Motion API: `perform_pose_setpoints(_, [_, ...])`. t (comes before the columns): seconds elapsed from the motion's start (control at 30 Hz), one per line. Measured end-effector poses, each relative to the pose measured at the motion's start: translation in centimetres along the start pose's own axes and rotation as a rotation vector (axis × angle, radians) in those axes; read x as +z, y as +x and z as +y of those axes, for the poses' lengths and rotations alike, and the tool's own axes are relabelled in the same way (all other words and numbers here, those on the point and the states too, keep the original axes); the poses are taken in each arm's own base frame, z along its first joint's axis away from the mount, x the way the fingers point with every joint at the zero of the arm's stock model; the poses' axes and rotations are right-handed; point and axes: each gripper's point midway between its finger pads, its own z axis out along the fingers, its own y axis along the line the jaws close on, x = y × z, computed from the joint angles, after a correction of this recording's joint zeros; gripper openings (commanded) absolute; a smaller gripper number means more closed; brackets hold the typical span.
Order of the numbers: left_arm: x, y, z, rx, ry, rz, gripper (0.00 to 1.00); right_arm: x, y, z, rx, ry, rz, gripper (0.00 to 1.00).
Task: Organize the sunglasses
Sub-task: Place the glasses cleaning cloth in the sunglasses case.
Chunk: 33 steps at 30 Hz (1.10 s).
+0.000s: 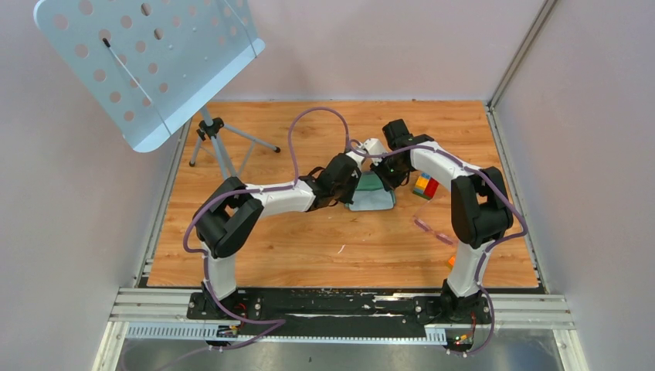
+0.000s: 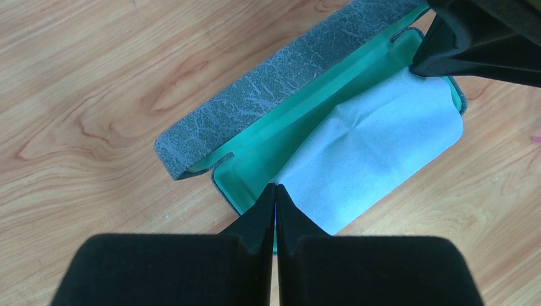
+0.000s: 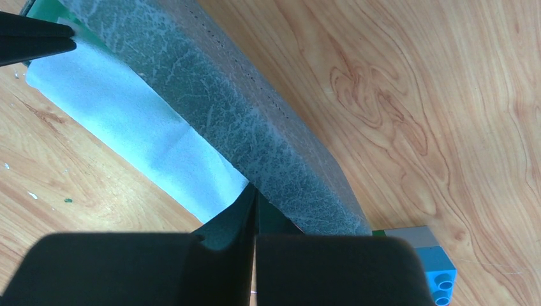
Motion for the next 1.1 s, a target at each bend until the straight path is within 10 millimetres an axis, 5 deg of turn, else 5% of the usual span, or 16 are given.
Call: perform_pose_setpoints(1.1, [-0.26, -0.62, 0.72, -0.002, -0.041, -0.027, 0.00, -0.46, -0.35, -0.86, 0.012, 0.026, -0.014, 0.00])
